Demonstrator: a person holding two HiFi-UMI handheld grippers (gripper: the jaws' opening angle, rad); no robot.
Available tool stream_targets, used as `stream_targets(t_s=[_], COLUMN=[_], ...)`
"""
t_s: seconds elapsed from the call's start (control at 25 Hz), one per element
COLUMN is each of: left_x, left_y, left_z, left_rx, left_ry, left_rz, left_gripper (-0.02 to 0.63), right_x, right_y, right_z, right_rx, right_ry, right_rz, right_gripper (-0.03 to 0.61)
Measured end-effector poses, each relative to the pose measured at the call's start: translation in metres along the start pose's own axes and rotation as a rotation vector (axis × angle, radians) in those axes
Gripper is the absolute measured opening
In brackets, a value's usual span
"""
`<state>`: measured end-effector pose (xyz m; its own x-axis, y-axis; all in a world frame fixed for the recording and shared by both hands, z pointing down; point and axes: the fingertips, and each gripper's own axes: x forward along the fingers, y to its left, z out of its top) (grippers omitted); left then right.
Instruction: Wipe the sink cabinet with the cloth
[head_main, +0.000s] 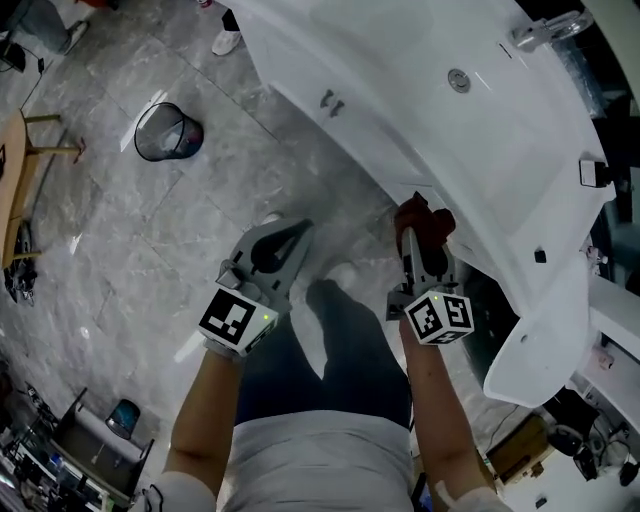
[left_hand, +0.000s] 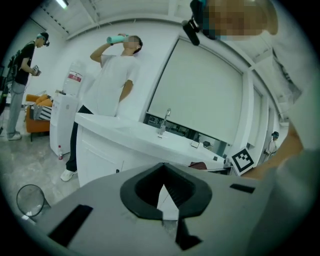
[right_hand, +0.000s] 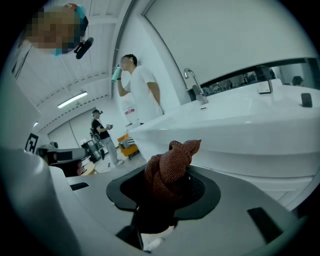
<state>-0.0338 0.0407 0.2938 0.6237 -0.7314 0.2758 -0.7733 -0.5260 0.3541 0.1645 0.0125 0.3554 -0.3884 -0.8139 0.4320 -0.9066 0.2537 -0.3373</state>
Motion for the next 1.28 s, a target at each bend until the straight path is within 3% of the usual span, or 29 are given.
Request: stream_targets(t_s=[0.4, 0.72, 0.84, 1.08, 1.28], left_x=[-0.008, -0.013, -0.014, -0.009, -0.007], left_y=[0.011, 0.011, 0.010, 0.010, 0.009], left_z=[-0.049, -0.088, -0.101, -0.103, -0.111], left_rx=[-0.015, -0.028, -0.054, -0.060, -0.070], left_ry=[-0.029, 0.022, 0.066, 0.063, 0.083], left_rz=[0.045, 0.061, 0.070, 0.071, 0.071], left_gripper=[0.011, 0.011, 0.011, 0.011, 0.011], right_x=[0.032, 0.055, 0.063, 0.071, 0.080], right_y=[-0.072, -0.112, -0.116, -0.120, -0.113], right_z=[-0.033, -0.035, -0.035, -0.040, -0.040], right_rx=[0.062, 0.162, 0.164, 0.137, 0.136], right_ry=[-0.061, -0.089, -0.088, -0.107, -0.099], right_rz=[-0.122, -0.157, -0.162, -0.178, -0.141], right_gripper=[0.158, 0.158, 0.158, 0.156, 0.152])
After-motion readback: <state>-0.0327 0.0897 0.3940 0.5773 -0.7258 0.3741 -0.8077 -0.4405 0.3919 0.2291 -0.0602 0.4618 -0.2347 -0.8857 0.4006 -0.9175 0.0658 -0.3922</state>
